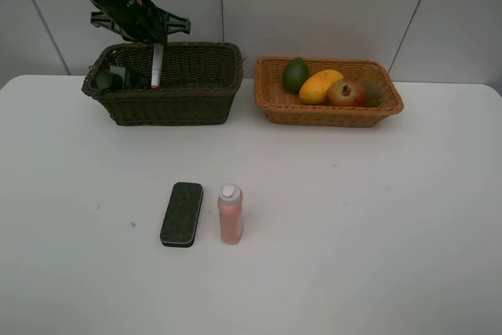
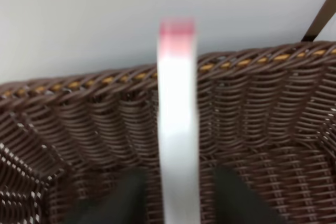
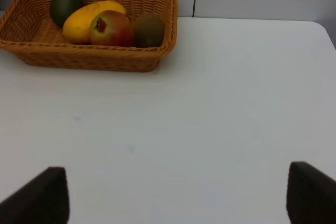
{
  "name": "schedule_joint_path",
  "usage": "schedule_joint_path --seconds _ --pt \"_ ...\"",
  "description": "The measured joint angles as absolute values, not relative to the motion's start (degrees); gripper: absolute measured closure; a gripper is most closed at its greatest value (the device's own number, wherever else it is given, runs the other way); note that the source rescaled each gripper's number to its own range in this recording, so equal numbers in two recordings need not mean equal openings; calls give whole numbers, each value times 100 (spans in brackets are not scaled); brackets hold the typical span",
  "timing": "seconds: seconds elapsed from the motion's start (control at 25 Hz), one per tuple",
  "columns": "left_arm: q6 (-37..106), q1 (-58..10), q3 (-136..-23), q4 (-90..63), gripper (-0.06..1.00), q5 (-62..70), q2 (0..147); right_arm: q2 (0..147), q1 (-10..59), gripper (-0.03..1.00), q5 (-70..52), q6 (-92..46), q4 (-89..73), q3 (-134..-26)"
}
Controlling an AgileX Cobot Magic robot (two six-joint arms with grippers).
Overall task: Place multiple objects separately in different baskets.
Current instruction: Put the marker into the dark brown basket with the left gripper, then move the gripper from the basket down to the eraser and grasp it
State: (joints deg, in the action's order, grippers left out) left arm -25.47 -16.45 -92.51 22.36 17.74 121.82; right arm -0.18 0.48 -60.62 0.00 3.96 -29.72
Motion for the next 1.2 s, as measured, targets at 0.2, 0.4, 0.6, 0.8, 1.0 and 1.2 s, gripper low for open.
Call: schedule_joint_path --seconds 0.2,0.4,0.6,0.8,1.0,1.2 --pt "-2547 -1645 -9251 2558 3 1767 12182 -18 48 -3 -6062 0 396 -2972" --pt "-2558 -1645 -9251 2585 -5 1762 12182 -18 48 -3 -6062 0 396 -2972" --pt "-2583 -1645 -9251 2420 -5 1762 12182 -18 48 -3 -6062 0 396 -2972" --pt "-2583 -1645 -9251 2251 -5 1762 12182 -18 48 -3 -6062 0 396 -2972" --pt "-2583 -1673 -9251 2129 -5 1824 12182 -18 48 -3 -6062 0 396 -2972" --pt "-2610 -1927 -9251 2060 -5 2261 12032 -18 48 -3 -6062 0 396 -2972"
